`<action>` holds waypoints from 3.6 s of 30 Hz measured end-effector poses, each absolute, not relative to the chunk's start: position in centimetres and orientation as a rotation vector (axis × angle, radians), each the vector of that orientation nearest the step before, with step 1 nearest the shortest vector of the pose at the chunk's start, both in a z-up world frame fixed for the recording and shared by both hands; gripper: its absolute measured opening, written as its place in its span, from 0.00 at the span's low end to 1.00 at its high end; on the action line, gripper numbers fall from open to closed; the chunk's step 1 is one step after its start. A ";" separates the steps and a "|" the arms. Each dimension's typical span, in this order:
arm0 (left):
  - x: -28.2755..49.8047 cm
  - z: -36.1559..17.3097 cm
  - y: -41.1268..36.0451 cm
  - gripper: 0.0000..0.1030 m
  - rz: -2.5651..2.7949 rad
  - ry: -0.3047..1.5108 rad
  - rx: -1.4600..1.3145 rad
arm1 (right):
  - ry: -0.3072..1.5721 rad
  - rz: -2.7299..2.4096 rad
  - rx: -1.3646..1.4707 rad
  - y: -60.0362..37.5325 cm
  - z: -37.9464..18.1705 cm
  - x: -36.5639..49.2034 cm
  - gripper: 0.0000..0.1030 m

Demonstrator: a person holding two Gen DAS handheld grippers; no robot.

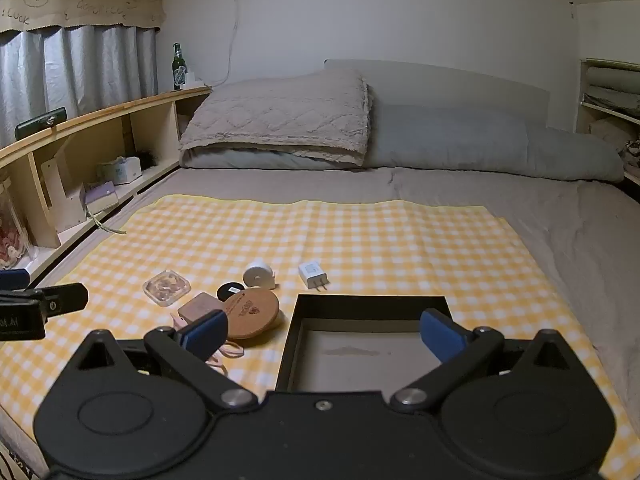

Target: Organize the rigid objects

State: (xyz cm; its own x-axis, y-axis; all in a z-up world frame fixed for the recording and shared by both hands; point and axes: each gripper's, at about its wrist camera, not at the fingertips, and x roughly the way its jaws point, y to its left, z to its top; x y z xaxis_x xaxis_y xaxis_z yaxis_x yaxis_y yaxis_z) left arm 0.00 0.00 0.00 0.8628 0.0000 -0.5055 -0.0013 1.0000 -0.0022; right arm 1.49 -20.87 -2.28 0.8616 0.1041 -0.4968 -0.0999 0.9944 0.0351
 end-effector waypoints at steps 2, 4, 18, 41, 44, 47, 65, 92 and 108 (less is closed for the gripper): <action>0.0 0.0 0.0 1.00 0.001 0.535 0.001 | 0.516 0.106 0.006 -20.9 -2.3 1.5 1.00; 0.0 0.0 0.0 1.00 0.000 0.532 0.003 | 0.514 0.106 0.004 -20.9 -2.3 1.5 1.00; -0.1 0.0 0.6 1.00 0.003 0.534 0.009 | 0.517 0.108 0.008 -20.9 -2.3 1.4 1.00; -0.1 -0.5 0.6 1.00 0.008 0.538 0.016 | 0.520 0.107 0.006 -20.8 -2.2 1.4 1.00; -0.1 -0.5 0.5 1.00 0.008 0.538 0.016 | 0.520 0.109 0.005 -20.8 -2.0 1.5 1.00; 0.0 -0.5 0.5 1.00 0.009 0.539 0.017 | 0.520 0.109 0.006 -20.7 -2.3 1.3 1.00; 0.0 -0.5 0.5 1.00 0.009 0.539 0.018 | 0.523 0.110 0.005 -20.8 -2.1 1.4 1.00; 0.0 -0.5 0.4 1.00 0.011 0.537 0.018 | 0.529 0.117 0.004 -20.7 -2.0 1.4 1.00; 3.3 1.6 -0.3 1.00 -0.029 0.530 0.031 | 0.529 0.077 0.016 -23.7 0.2 5.4 1.00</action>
State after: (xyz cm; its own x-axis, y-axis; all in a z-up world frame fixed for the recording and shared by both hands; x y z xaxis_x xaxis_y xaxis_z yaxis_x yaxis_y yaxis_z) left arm 3.32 -0.30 1.61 0.8624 -0.0200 -0.5059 0.0359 0.9991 0.0217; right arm 5.43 -23.66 0.23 0.8605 0.0777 -0.5035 -0.0696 0.9970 0.0349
